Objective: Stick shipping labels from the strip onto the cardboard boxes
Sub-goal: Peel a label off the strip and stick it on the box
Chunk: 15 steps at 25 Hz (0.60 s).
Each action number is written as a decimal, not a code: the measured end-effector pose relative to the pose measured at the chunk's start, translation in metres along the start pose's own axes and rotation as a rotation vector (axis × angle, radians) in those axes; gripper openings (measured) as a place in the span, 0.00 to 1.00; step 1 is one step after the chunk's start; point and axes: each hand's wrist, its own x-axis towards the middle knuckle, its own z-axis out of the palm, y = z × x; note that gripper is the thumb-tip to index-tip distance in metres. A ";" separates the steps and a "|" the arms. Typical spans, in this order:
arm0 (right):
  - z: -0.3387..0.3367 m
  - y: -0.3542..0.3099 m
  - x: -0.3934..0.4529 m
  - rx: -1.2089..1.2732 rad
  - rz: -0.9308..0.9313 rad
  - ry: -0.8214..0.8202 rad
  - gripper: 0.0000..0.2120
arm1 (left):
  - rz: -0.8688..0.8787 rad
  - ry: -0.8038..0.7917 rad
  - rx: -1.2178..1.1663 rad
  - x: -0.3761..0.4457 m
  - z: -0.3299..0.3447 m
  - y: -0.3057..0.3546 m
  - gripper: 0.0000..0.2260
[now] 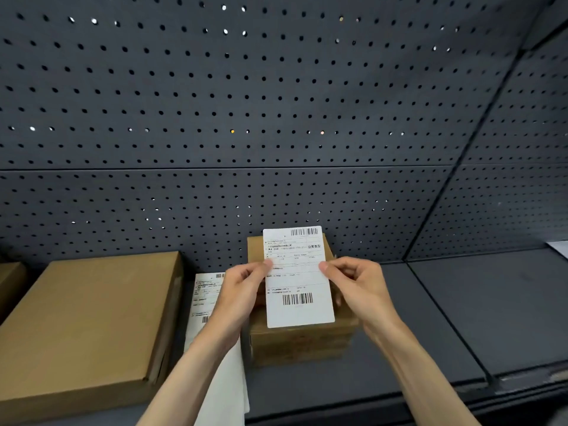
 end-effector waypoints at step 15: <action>0.007 0.011 0.039 -0.129 0.002 0.007 0.08 | 0.101 0.126 0.361 0.032 -0.012 -0.008 0.11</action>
